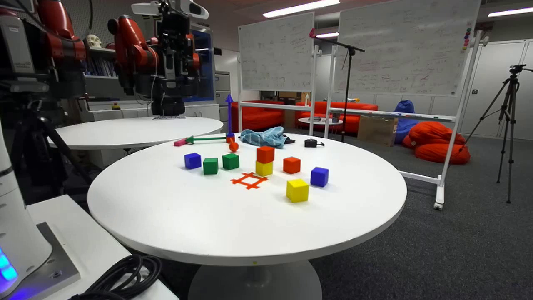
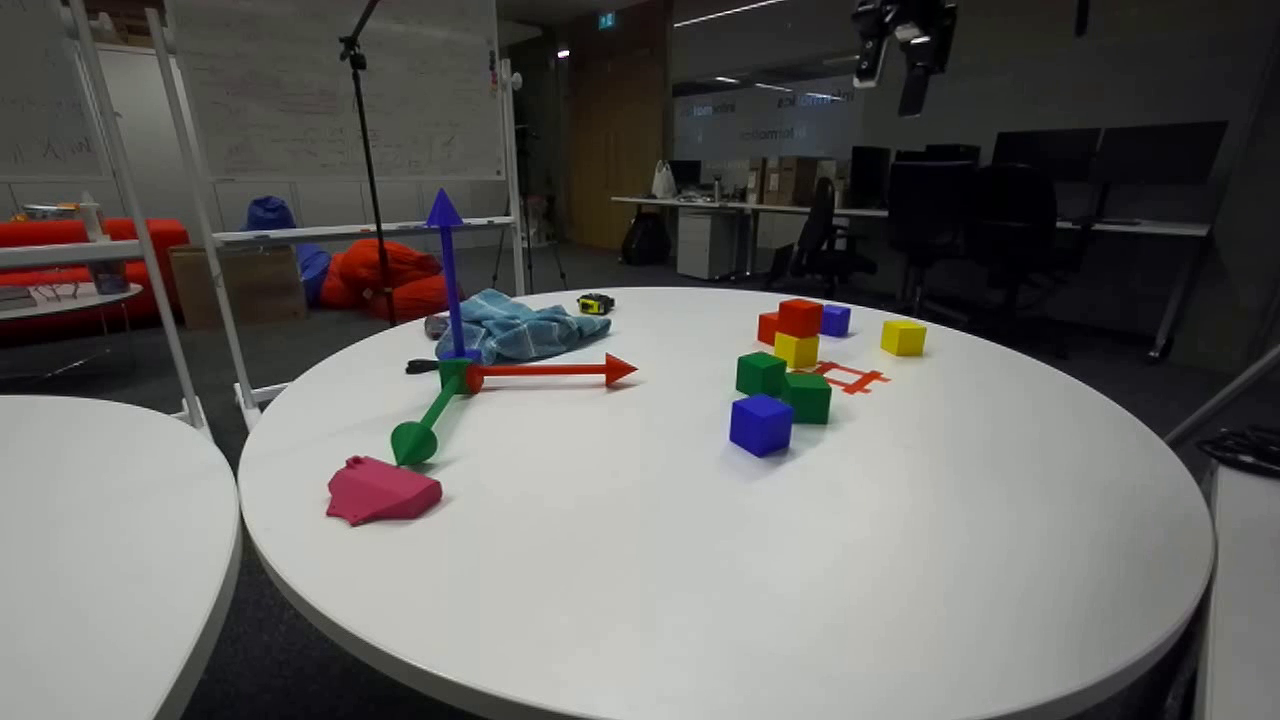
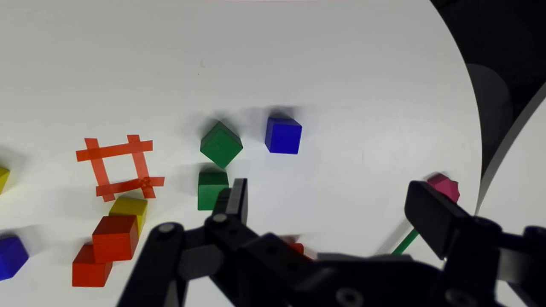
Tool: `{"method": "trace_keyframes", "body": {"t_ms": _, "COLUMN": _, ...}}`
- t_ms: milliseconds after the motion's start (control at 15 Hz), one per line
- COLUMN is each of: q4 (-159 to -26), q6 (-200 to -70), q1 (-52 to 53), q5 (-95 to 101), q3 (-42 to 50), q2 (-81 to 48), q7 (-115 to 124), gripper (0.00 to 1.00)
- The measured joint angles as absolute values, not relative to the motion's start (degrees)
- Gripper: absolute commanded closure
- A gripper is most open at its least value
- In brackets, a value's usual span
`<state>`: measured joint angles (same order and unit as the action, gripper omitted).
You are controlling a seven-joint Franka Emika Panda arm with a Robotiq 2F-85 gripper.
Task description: Push the green block slightly to the right
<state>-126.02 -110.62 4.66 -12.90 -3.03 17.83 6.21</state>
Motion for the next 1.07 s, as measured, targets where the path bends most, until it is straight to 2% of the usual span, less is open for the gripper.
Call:
{"method": "trace_keyframes", "body": {"t_ms": 333, "q4": -116.9, "q6": -107.8, "q1": 4.7, "q5": -13.2, "q3": -3.2, "q2": 7.1, "q7": 6.6, "gripper": 0.0}}
{"method": "trace_keyframes", "body": {"t_ms": 1067, "q4": -117.8, "q6": -125.6, "q1": 4.4, "q5": -13.3, "q3": -3.7, "q2": -6.2, "q7": 6.5, "gripper": 0.0}}
